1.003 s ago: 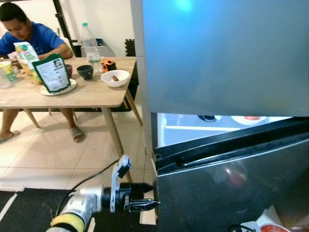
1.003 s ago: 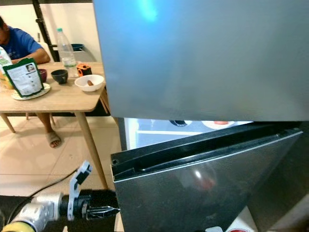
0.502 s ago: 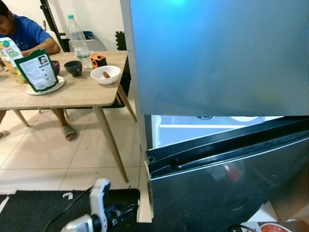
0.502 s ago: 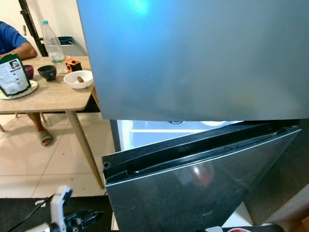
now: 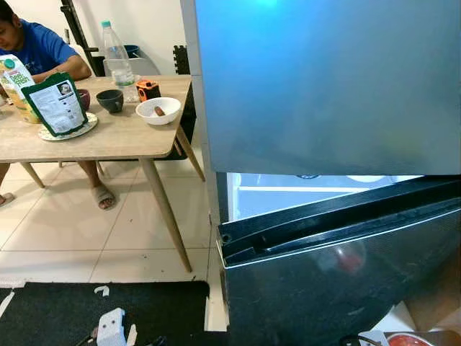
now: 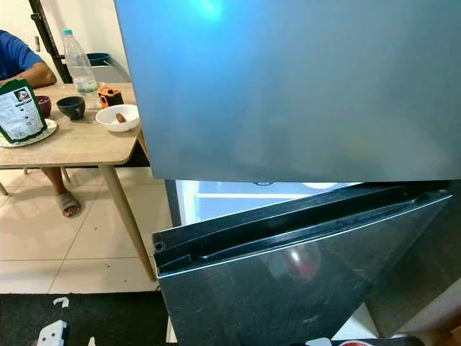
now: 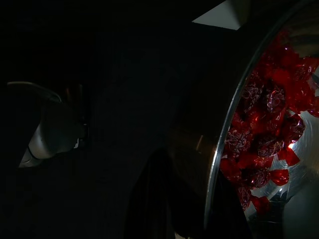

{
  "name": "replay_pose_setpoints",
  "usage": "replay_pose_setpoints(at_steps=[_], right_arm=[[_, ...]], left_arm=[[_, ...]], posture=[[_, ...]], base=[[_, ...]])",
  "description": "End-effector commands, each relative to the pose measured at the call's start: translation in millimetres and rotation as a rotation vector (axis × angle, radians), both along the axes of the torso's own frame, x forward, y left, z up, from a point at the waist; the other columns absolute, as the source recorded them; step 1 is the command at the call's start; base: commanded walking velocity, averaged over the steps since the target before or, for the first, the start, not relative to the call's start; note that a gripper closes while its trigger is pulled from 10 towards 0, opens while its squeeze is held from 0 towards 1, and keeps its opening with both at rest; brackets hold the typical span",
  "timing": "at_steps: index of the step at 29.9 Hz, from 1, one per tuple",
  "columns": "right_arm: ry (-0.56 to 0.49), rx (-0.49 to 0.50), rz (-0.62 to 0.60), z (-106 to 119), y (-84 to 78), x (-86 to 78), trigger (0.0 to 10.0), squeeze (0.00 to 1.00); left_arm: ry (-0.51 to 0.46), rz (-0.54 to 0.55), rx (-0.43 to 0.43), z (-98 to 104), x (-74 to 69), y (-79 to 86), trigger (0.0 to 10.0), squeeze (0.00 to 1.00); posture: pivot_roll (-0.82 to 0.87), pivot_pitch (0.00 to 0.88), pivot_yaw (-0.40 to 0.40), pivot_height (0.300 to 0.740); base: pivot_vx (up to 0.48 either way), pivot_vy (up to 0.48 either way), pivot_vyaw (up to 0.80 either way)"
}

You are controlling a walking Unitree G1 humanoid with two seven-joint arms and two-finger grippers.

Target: Restocking fridge

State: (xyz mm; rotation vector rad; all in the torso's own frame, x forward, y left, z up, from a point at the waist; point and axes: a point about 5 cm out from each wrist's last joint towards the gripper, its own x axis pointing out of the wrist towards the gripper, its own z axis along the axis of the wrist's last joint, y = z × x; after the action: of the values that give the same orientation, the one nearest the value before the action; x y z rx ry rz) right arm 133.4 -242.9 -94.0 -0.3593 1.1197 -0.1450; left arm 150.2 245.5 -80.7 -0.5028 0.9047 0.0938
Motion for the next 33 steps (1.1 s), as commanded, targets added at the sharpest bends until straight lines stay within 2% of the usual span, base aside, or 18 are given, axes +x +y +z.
replay_pose_setpoints(at_steps=[1,11,33], right_arm=[[-0.003,-0.003,-0.004,-0.2,1.1,0.2,10.0,0.0],[0.0,-0.005,-0.004,-0.4,0.8,-0.8,10.0,0.0],[0.006,-0.01,0.003,-0.4,-0.8,-2.1,10.0,0.0]], left_arm=[[0.007,0.004,0.002,-2.3,0.4,-6.8,10.0,0.0],[-0.004,0.014,0.017,-1.4,8.2,-12.5,10.0,0.0],[0.005,0.002,0.033,-3.0,6.3,-14.6,10.0,0.0]], posture=[[-0.05,0.016,-0.017,0.74],[-0.05,0.011,-0.016,0.74],[-0.06,0.007,-0.014,0.74]], base=[[-0.304,0.0,0.0],[-0.335,0.0,0.0],[-0.345,0.0,0.0]])
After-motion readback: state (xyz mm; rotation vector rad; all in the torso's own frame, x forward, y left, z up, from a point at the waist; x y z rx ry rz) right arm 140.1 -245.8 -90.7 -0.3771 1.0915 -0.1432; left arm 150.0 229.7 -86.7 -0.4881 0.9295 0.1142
